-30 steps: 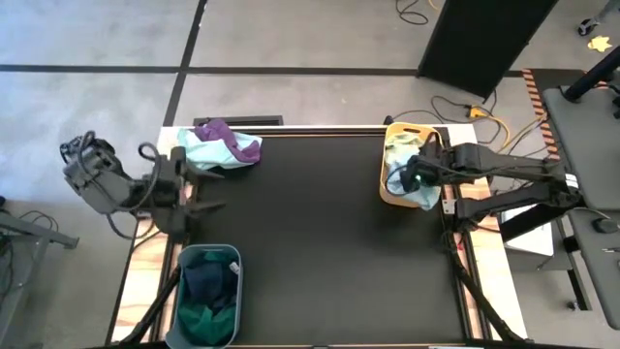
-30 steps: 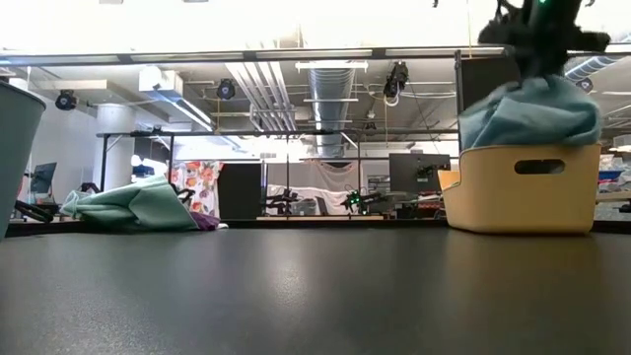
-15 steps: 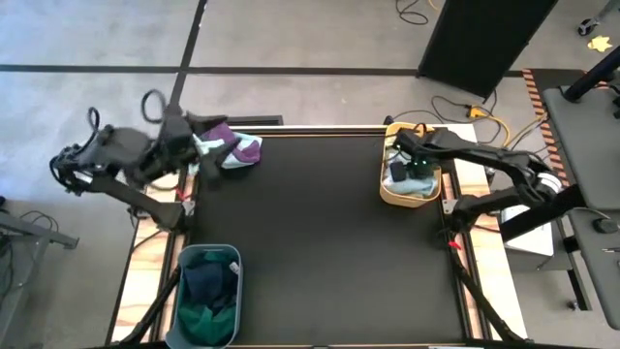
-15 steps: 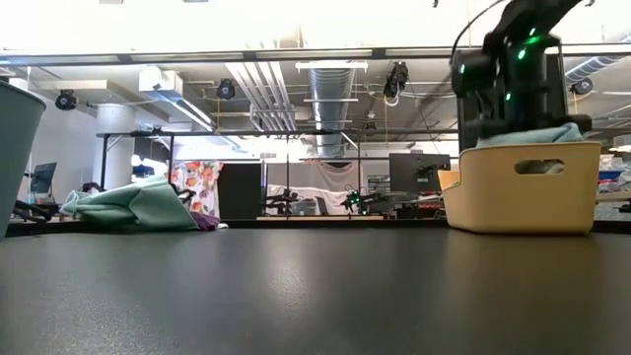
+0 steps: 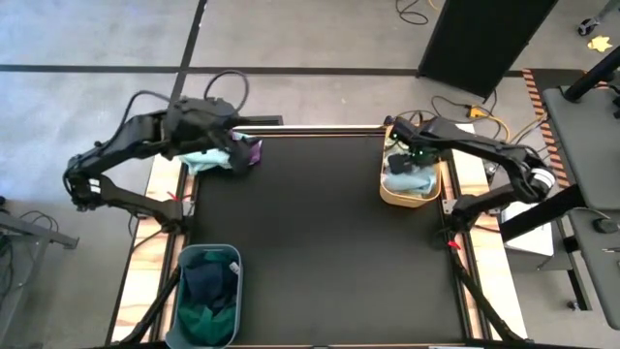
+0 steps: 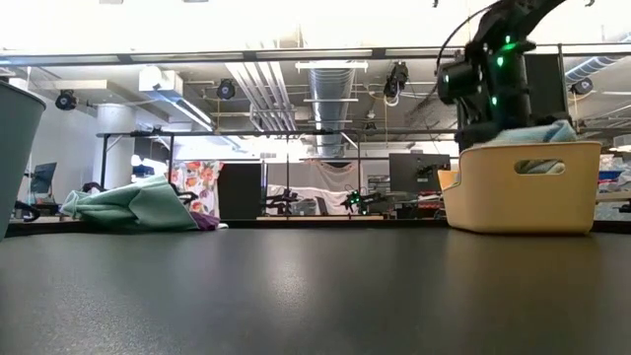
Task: Sort microfiber towel by color & place in baskets
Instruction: Put the bottom light blue microfiber towel into the yellow bin
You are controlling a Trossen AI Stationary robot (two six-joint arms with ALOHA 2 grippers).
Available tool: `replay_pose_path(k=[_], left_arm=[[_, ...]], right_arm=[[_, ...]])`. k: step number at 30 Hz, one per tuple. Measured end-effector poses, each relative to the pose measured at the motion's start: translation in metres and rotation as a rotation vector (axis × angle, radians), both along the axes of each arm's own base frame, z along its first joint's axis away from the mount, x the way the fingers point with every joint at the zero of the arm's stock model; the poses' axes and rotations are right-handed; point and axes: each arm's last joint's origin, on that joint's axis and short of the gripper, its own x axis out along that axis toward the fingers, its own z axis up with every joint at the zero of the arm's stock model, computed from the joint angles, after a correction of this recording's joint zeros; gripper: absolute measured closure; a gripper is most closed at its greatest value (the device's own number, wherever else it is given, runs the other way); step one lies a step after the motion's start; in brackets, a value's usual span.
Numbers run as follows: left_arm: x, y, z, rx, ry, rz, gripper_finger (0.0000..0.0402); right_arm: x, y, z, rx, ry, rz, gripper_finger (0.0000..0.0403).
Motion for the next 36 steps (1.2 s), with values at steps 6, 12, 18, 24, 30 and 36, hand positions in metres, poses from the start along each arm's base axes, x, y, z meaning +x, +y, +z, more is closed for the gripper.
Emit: replay_pose_path(k=[6,12,18,24,30,36], left_arm=[[0.013,0.022,-0.022,-0.056,0.125,0.063,0.0135],[0.025,0.033,-0.044,-0.076,0.195,0.091,0.0135],[0.025,0.039,-0.073,-0.177,0.247,0.075,0.0135],[0.018,0.043,-0.107,-0.293,0.305,0.053,0.0135],[0.018,0.051,-0.142,-0.363,0.346,0.079,0.0135],[0.011,0.086,-0.181,-0.532,0.402,0.234,0.0135]], right_arm=[[-0.003,0.002,0.05,-0.075,-0.061,-0.022,0.0143],[-0.004,0.019,0.08,-0.081,-0.212,-0.072,0.0127],[0.002,0.048,0.082,-0.037,-0.284,-0.1,0.0145],[0.02,0.071,0.062,0.055,-0.24,-0.118,0.0158],[0.023,0.062,0.006,0.043,-0.134,-0.211,0.0158],[0.015,0.051,-0.031,0.075,-0.071,-0.292,0.0159]])
